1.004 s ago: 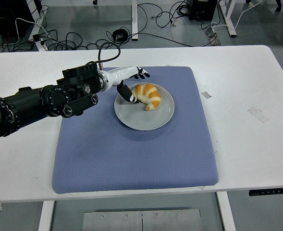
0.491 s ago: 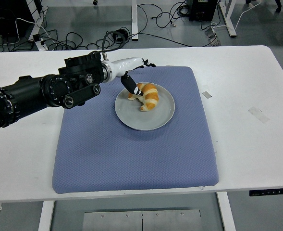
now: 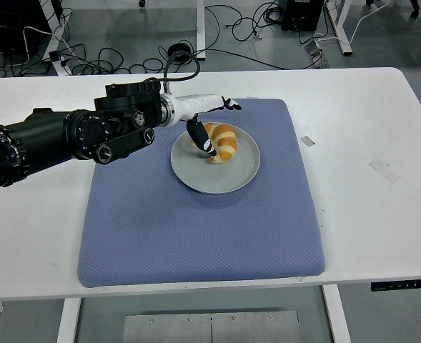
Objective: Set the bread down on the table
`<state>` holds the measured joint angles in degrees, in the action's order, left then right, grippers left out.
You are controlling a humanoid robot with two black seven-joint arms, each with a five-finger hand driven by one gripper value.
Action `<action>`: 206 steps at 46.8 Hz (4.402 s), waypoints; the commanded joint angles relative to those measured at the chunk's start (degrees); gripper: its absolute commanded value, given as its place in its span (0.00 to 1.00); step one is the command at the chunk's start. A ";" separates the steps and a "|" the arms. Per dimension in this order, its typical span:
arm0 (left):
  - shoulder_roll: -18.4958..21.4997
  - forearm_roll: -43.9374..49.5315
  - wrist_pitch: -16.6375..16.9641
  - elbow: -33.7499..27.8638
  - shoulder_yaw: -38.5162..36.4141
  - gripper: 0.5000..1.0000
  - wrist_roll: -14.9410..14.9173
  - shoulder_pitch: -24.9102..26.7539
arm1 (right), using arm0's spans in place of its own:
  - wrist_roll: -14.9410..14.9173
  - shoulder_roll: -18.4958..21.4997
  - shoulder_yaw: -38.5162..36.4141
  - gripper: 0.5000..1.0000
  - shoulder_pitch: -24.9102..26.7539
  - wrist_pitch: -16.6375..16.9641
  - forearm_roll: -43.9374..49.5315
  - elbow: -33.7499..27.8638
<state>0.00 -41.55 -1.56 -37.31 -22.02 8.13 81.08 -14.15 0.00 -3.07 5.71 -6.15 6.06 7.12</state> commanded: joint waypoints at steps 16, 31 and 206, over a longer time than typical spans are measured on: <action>0.00 -2.04 0.42 0.04 -0.13 0.69 0.04 -0.40 | 0.00 0.00 0.00 1.00 0.00 -0.01 -0.08 0.00; 0.00 -2.04 0.59 -0.05 -0.13 0.68 0.04 -0.75 | 0.00 0.00 0.00 1.00 0.00 -0.01 0.01 0.00; 11.25 -2.22 4.11 3.91 -2.06 0.00 2.77 1.27 | 0.00 0.00 0.00 1.00 0.00 -0.01 -0.08 0.00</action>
<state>11.24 -43.76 2.46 -33.39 -24.07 10.89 82.36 -14.15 0.00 -3.07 5.71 -6.15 6.05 7.12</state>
